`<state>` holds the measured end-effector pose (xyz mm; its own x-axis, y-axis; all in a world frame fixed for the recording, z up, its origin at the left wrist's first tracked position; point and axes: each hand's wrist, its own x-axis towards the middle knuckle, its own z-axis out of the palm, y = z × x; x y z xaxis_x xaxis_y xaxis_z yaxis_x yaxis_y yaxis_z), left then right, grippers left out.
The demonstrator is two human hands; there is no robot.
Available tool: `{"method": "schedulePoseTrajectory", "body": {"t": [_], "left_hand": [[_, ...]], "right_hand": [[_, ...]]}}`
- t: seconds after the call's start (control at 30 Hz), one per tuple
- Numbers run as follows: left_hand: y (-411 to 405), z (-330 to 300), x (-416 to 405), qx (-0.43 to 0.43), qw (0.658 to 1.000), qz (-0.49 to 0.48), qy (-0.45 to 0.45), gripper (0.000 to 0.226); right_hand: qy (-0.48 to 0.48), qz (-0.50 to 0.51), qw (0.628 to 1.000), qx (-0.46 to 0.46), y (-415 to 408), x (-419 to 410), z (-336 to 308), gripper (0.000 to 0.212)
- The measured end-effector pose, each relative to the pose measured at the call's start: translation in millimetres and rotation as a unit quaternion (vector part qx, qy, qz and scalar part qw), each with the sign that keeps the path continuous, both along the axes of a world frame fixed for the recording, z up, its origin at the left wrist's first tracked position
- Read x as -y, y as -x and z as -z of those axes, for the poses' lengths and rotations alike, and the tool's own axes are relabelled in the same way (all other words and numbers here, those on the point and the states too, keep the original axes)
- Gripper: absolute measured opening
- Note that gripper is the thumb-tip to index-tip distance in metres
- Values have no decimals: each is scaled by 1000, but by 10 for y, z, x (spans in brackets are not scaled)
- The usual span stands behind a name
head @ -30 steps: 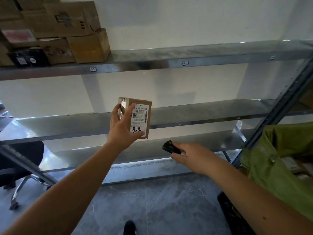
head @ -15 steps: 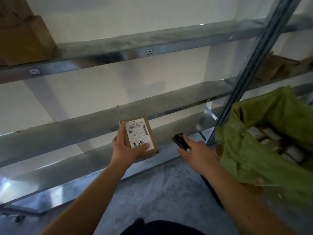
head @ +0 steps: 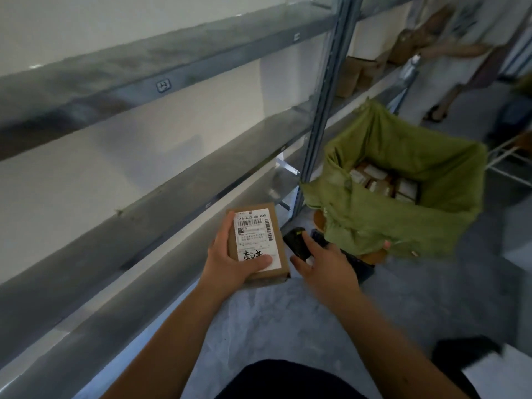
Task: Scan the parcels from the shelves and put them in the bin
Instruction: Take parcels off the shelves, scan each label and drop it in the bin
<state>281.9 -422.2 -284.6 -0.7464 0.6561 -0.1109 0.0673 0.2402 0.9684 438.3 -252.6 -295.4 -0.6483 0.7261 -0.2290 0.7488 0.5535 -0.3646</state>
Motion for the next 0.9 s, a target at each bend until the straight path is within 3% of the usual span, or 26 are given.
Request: {"method": "schedulePoseTrajectory", "body": {"t": [0.17, 0.47, 0.63, 0.77, 0.9], "left_hand": [[90, -29, -340, -8, 994, 109, -6, 121], [-55, -139, -1342, -51, 964, 260, 0, 132], [-150, -143, -2052, -15, 959, 281, -16, 122], [-191, -166, -2606, 5, 962, 275, -6, 130], [-293, -218, -3190, 14, 963, 269, -6, 118]], "right_hand": [[-19, 85, 996, 5, -238, -20, -64, 74], [9, 225, 974, -30, -739, -397, -112, 71], [14, 268, 961, -59, -899, -971, -88, 73], [34, 286, 955, -74, -1002, -1480, -89, 71], [67, 281, 953, -95, -1060, -2035, -84, 70]]}}
